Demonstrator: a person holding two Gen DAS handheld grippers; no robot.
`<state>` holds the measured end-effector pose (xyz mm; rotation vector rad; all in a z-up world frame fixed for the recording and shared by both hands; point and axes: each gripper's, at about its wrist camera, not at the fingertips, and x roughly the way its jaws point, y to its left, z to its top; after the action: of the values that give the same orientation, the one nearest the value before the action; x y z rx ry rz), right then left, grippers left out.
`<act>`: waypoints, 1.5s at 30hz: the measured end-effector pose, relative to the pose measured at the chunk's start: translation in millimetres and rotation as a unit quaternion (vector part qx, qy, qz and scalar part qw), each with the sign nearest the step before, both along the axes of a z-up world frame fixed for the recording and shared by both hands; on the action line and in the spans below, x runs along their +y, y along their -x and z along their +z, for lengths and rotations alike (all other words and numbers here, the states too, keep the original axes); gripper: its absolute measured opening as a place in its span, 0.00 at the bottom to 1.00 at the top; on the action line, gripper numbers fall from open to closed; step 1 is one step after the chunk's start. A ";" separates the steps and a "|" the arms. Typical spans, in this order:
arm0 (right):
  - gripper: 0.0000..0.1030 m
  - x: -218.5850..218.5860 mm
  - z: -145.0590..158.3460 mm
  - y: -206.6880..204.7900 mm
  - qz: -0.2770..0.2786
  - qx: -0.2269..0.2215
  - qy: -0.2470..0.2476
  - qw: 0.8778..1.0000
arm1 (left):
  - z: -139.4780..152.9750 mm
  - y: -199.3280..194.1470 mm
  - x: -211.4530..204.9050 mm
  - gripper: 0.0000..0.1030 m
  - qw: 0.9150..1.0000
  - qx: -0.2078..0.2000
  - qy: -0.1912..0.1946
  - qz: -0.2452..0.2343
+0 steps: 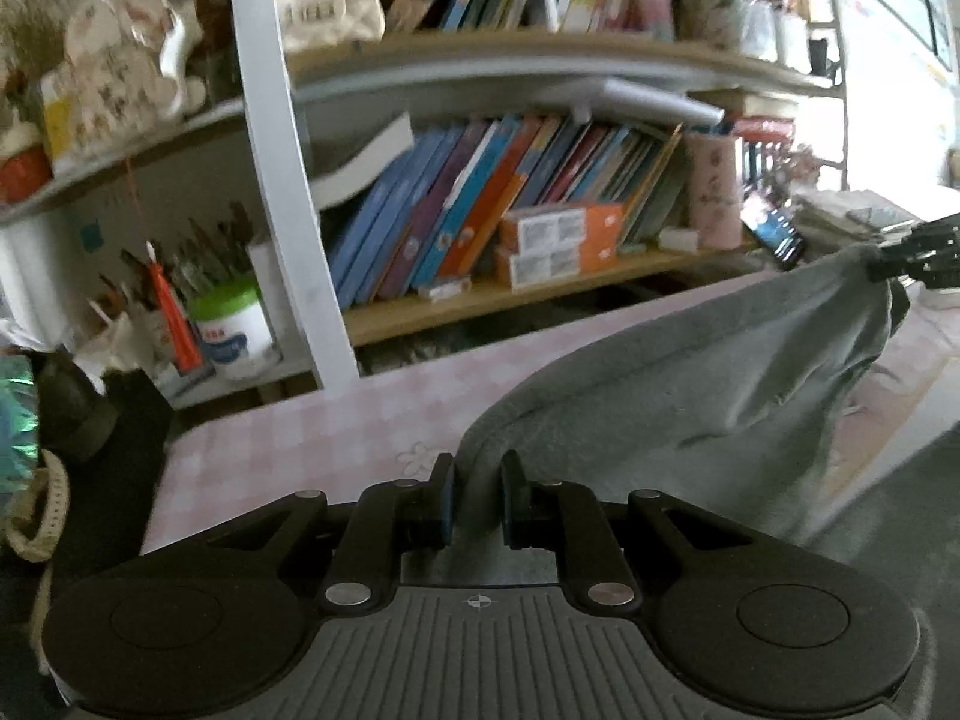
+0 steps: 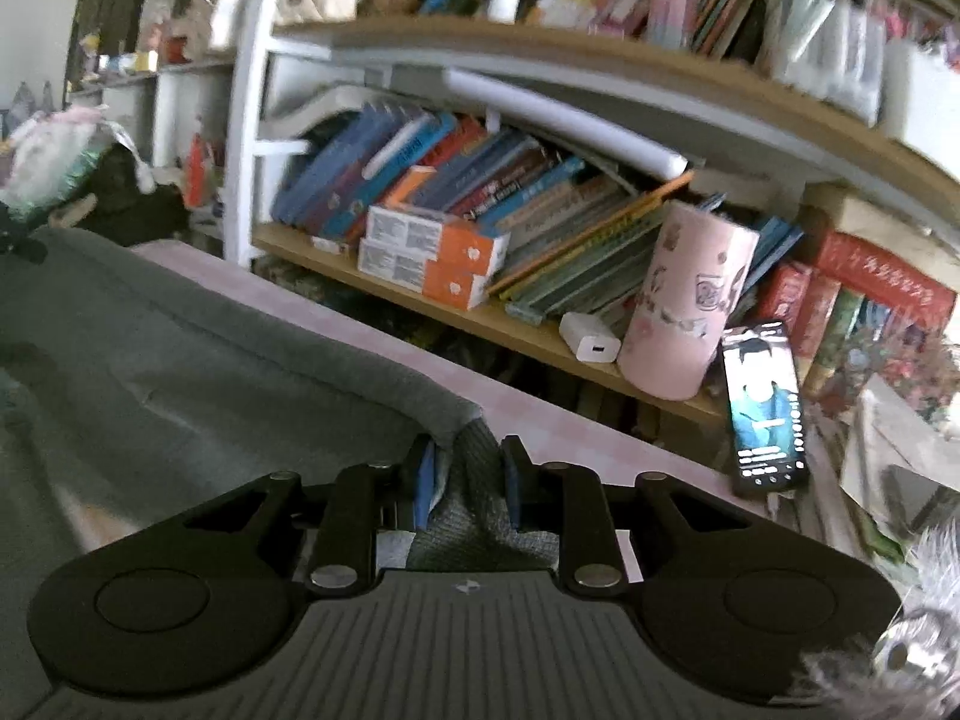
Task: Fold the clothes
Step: 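Lift the held edges with both tools and fold the sweatshirt over itself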
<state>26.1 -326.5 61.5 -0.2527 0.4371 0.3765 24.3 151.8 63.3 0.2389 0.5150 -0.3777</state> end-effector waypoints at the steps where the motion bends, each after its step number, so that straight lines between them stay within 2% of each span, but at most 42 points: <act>1: 0.21 -1.3 0.8 12.0 0.001 -0.002 -0.001 1.000 | 2.1 9.4 0.2 0.13 1.000 -0.004 0.000 -0.001; 8: 0.21 -8.4 -1.7 100.8 0.020 -0.010 -0.004 1.000 | 4.8 76.7 0.3 0.14 1.000 -0.016 -0.007 -0.011; 13: 0.21 -10.0 -16.3 153.8 0.030 0.010 -0.001 0.999 | -11.6 115.7 1.3 0.15 0.999 -0.003 -0.023 -0.024; 19: 0.25 -1.2 -39.5 195.3 0.038 0.034 0.016 0.999 | -31.9 149.8 8.6 0.21 0.999 0.011 -0.025 -0.020; 23: 0.28 3.2 -49.6 213.9 0.034 0.045 0.030 0.998 | -43.8 172.5 16.7 0.23 1.000 0.018 -0.007 -0.020; 27: 0.28 -1.9 -52.1 228.2 0.014 0.064 0.010 0.998 | -51.2 192.7 32.6 0.25 0.999 0.025 0.030 0.009; 30: 0.29 -8.0 -53.3 238.1 -0.010 0.077 -0.016 0.997 | -55.7 207.0 48.5 0.37 0.996 0.028 0.070 0.055; 31: 0.31 -10.6 -53.5 241.0 -0.021 0.082 -0.032 0.996 | -56.6 211.4 53.8 0.43 0.993 0.029 0.086 0.073; 33: 0.37 -16.2 -53.9 245.7 -0.042 0.091 -0.072 0.992 | -57.9 219.2 65.6 0.44 0.984 0.026 0.136 0.114; 34: 0.39 -19.4 -54.0 246.8 -0.051 0.096 -0.099 0.989 | -58.6 222.2 72.3 0.44 0.976 0.022 0.170 0.134; 36: 0.45 -25.3 -54.4 247.5 -0.067 0.108 -0.156 0.980 | -60.1 227.9 86.0 0.43 0.956 0.012 0.238 0.173; 39: 0.49 -28.6 -56.6 242.1 -0.078 0.134 -0.243 0.958 | -65.5 224.6 103.0 0.43 0.919 0.017 0.340 0.197; 40: 0.49 -27.9 -57.6 239.6 -0.079 0.142 -0.267 0.950 | -67.2 219.6 104.0 0.44 0.911 0.029 0.359 0.198; 42: 0.53 -24.8 -60.0 233.7 -0.083 0.161 -0.313 0.932 | -69.0 209.9 101.2 0.45 0.903 0.056 0.377 0.200; 45: 0.58 -19.8 -66.3 222.1 -0.095 0.197 -0.376 0.901 | -71.4 206.2 94.4 0.46 0.893 0.068 0.409 0.178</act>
<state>-196.0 -346.3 -4.8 0.6298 0.6736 0.3786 -181.8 246.2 -8.2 -0.6986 0.4843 -0.2249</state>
